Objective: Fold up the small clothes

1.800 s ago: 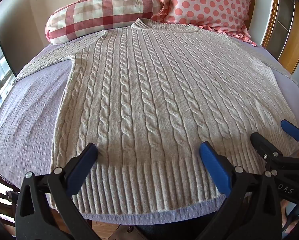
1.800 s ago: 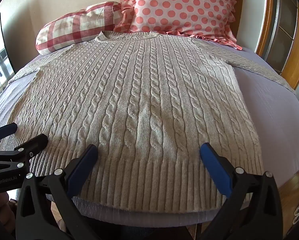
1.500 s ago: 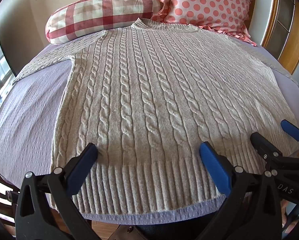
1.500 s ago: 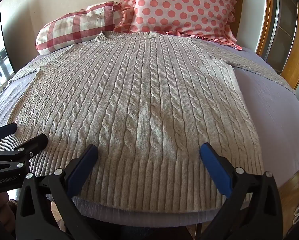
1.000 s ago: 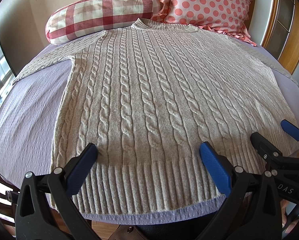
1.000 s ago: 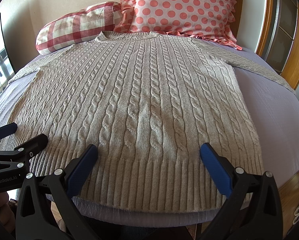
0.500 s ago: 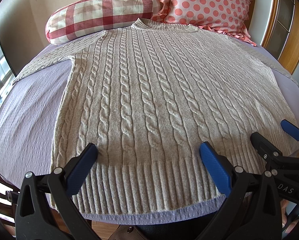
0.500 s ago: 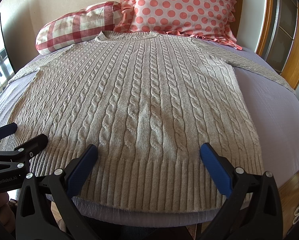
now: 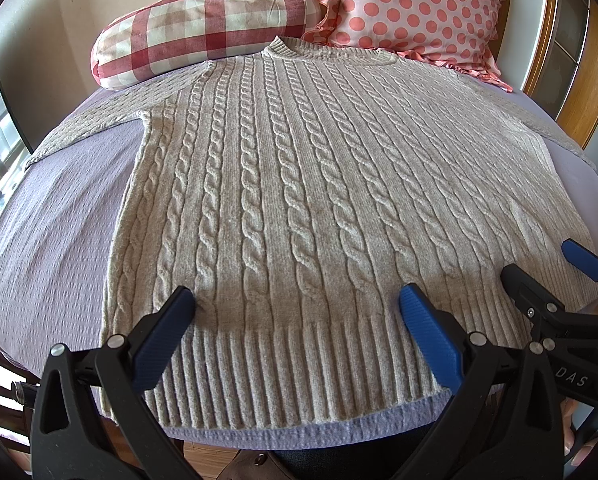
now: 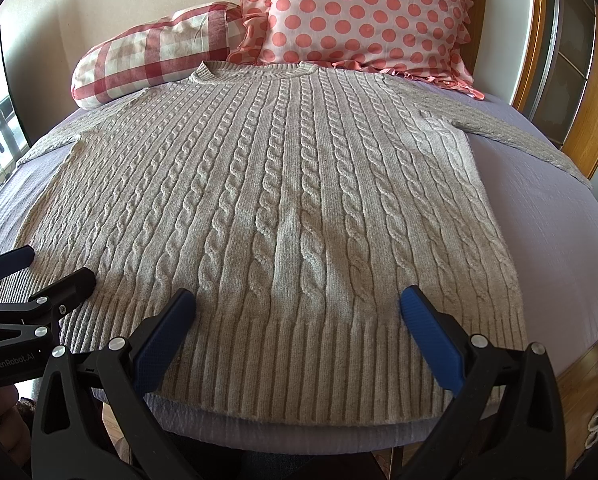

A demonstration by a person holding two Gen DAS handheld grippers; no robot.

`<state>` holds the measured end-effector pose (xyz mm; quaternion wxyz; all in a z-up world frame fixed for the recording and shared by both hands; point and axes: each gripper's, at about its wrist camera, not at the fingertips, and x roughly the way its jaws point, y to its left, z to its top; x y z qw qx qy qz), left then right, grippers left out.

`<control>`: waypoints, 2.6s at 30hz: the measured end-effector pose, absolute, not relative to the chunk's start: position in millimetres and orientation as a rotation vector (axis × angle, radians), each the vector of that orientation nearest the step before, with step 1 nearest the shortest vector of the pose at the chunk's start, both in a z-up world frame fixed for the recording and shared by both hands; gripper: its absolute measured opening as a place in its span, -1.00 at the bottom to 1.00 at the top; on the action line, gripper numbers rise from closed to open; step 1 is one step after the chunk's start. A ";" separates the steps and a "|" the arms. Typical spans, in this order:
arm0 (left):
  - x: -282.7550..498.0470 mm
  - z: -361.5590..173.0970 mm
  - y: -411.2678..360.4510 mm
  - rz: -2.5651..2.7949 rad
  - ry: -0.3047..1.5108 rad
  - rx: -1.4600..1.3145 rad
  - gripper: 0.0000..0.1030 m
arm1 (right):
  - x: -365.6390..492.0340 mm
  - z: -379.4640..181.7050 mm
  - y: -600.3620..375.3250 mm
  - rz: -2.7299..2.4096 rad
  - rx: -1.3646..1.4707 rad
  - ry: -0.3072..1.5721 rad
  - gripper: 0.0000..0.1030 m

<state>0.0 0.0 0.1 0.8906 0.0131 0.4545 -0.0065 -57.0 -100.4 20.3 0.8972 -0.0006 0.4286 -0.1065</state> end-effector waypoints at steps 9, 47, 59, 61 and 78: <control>-0.1 0.0 0.0 -0.013 0.943 0.027 0.97 | -57.1 20.3 -100.5 -0.221 -0.001 0.888 0.97; 7.0 7.3 12.8 -0.080 0.918 -0.001 0.97 | -46.4 90.1 -255.8 -0.230 0.338 0.673 0.97; 69.8 48.0 99.1 -0.063 0.730 -0.326 0.97 | -0.3 76.0 -556.8 -0.791 0.914 0.595 -0.21; 78.3 49.0 111.7 -0.049 0.721 -0.359 0.97 | -0.4 63.1 -575.0 -0.846 0.978 0.584 -0.21; 84.3 71.2 224.0 0.175 0.682 -0.447 0.97 | 98.0 170.7 -399.9 -0.306 0.534 0.394 -0.81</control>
